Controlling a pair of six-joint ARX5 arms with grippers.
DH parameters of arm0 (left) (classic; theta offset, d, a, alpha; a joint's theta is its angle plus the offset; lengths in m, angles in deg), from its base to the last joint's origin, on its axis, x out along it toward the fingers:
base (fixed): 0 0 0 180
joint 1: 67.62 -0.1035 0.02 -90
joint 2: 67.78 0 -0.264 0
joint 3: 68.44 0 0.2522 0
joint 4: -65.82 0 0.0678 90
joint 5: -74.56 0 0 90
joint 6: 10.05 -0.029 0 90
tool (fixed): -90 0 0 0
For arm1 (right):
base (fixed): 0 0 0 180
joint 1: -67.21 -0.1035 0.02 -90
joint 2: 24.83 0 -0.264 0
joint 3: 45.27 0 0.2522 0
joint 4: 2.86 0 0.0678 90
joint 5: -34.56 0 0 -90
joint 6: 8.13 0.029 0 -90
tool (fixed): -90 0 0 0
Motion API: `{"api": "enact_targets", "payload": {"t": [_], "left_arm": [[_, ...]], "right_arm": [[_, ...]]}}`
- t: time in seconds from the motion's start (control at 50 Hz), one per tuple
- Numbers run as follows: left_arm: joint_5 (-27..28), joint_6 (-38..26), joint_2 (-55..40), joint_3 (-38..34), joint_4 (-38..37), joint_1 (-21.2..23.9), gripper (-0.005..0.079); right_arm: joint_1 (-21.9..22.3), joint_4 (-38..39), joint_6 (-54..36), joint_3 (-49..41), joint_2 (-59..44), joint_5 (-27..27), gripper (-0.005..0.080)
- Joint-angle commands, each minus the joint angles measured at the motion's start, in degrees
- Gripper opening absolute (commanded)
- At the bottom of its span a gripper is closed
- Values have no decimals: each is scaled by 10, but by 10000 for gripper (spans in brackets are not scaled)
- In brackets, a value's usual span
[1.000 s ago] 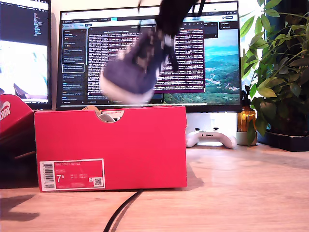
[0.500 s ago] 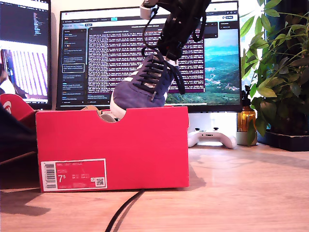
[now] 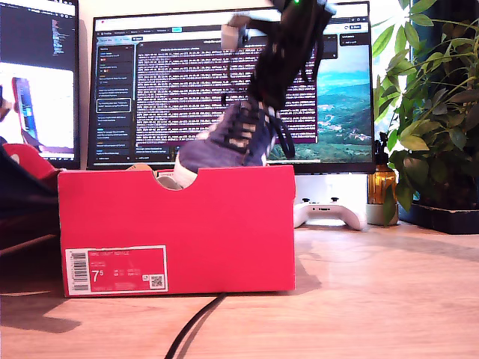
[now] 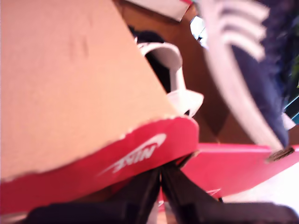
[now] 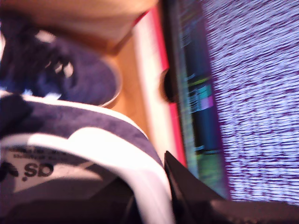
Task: Pack the blue shoes by picking the first shoe and placing it inside the red shoebox, left side, then picking and rotating the second shoe and placing it in the shoebox
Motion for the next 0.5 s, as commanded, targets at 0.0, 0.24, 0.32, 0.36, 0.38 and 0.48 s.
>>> {"api": "enact_targets", "payload": {"t": [0.0,0.24,0.32,0.36,0.38,0.48], "left_arm": [[6,-4,-2,-8,17,2,-21],[13,-4,-2,-8,17,2,-21],[15,-4,-2,-8,17,2,-21],[15,-4,-2,-8,17,2,-21],[15,-4,-2,-8,17,2,-21],[15,-4,-2,-8,17,2,-21]], "right_arm": [[-9,-5,-1,11,-19,-6,-11],[-15,8,-66,11,-42,-6,-11],[-15,32,-83,11,-43,-6,-11],[-15,45,-86,11,-43,-6,-11],[-15,49,-89,11,-43,-6,-11],[-15,48,-89,11,-43,-6,-11]]}}
